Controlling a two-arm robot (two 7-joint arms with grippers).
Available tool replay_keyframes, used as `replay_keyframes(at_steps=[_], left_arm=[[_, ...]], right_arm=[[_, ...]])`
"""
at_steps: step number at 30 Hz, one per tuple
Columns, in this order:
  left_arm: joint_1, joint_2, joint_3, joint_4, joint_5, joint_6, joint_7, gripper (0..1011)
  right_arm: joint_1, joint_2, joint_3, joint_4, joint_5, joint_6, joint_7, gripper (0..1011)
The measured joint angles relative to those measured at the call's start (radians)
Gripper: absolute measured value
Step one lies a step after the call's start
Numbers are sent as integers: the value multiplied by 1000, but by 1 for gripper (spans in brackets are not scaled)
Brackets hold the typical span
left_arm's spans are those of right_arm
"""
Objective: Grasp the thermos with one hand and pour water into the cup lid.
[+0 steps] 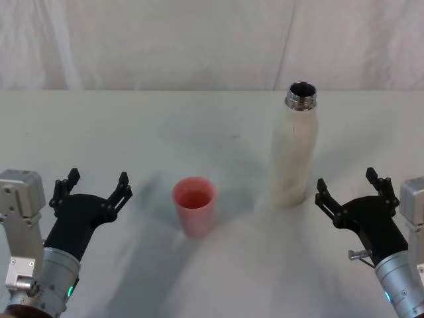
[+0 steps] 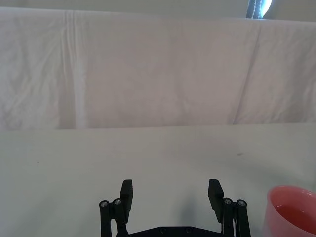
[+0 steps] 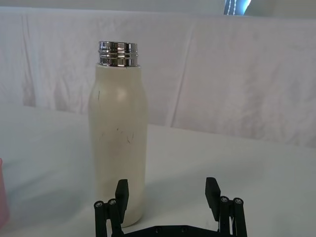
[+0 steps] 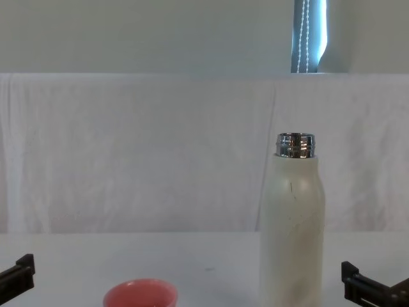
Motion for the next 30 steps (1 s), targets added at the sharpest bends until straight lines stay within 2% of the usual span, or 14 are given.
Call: replay_keyframes(at_steps=[5,11,30], left_arm=[[0,0,0,0,0,0,0,1001],[0,0,0,0,0,0,0,1001],[0,0,0,0,0,0,0,1001]], right_arm=[[9,-19,13,16,32,0,46,1001],[22,-42,13,29,41,-1,82,1001],[59,-89,14,60,4,6,141,1001]])
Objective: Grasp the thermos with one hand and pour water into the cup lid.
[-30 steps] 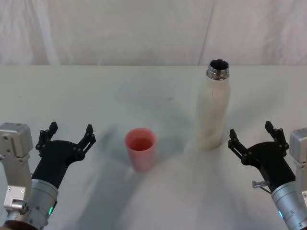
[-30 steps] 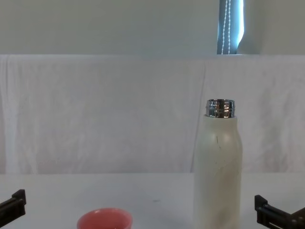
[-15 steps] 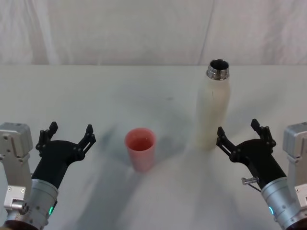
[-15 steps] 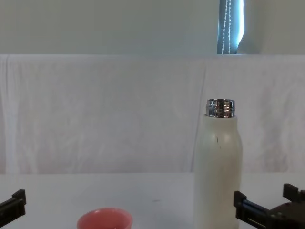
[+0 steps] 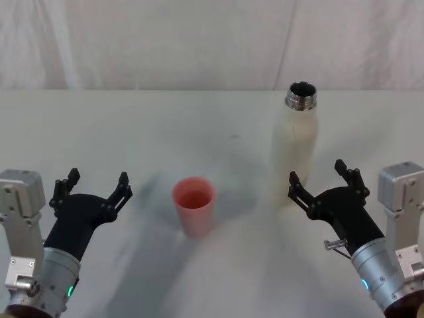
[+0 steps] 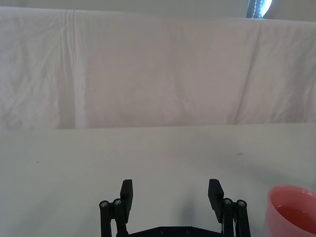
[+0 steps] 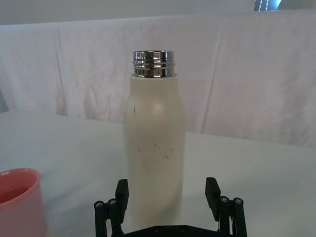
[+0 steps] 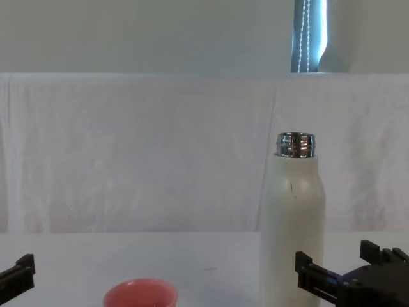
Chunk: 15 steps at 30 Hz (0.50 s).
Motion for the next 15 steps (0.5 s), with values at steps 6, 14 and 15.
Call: replay_keyframes(at_steps=[6,14,15], left_arm=[[0,0,0,0,0,0,0,1001],[0,0,0,0,0,0,0,1001],[0,0,0,0,0,0,0,1001]], right_arm=[[25,-13,0,29,-5,4,11,1001],[54,-25,-5,57,-12,-2,19,1001],[57,-26,-5,60,-13,-2,19,1001]])
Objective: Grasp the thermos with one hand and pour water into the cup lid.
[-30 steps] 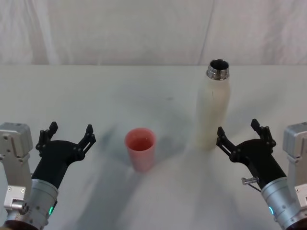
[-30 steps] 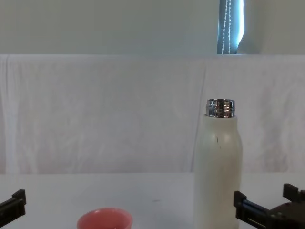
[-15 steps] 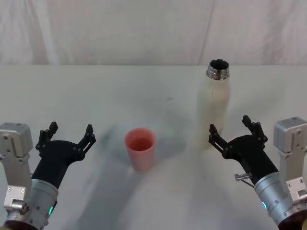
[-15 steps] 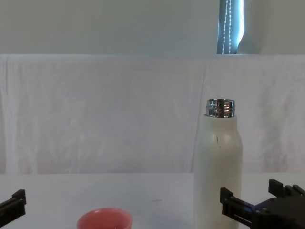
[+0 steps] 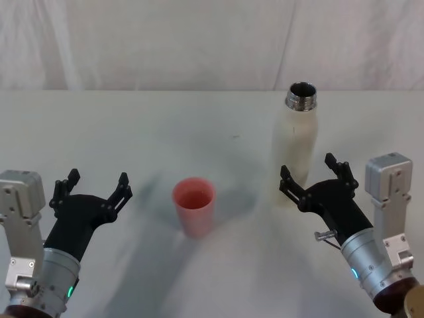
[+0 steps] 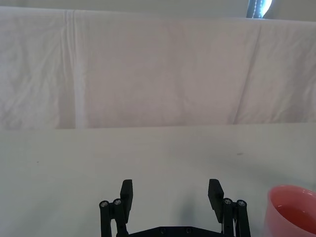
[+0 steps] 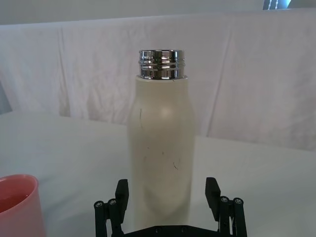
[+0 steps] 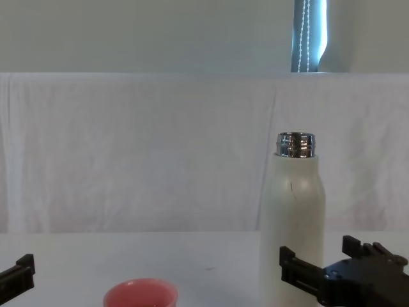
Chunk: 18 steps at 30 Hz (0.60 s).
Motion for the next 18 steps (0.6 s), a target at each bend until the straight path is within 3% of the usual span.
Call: replay_keyframes(at_steps=[18], left_arm=[[0,0,0,0,0,0,0,1001]], right_arm=[[53,-19,-23,36,-21,2,5,1001]])
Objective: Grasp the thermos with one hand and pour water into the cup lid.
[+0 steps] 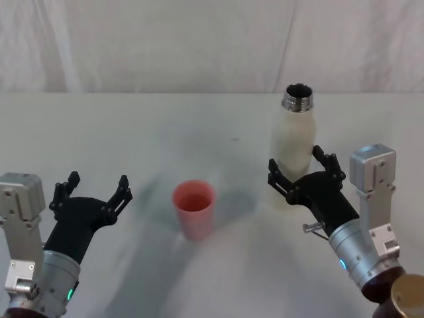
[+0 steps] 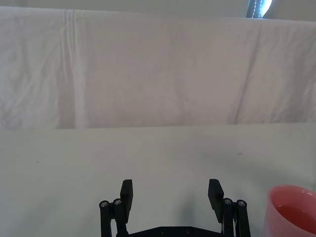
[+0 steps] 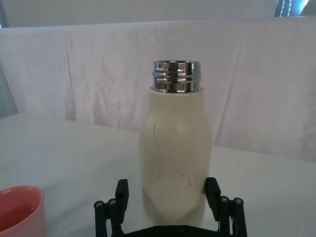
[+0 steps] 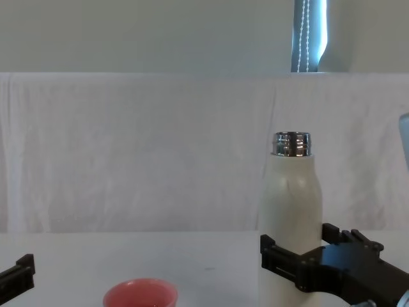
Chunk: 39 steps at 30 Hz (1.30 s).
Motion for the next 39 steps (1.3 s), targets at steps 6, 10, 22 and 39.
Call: replay_keyframes(at_steps=[6,10,22,39], left_arm=[[0,0,0,0,0,0,0,1001],[0,0,0,0,0,0,0,1001],[0,0,0,0,0,0,0,1001],[0,0,0,0,0,0,0,1001]], right_arm=[[9,-3,-1,9,-1,-5,1,1001],[12,-6,-1,15,-1,-9,1,1001],[32,-12,0,49,4,-16,3,1001],[80,-4,12,99,22,24,18,1001]])
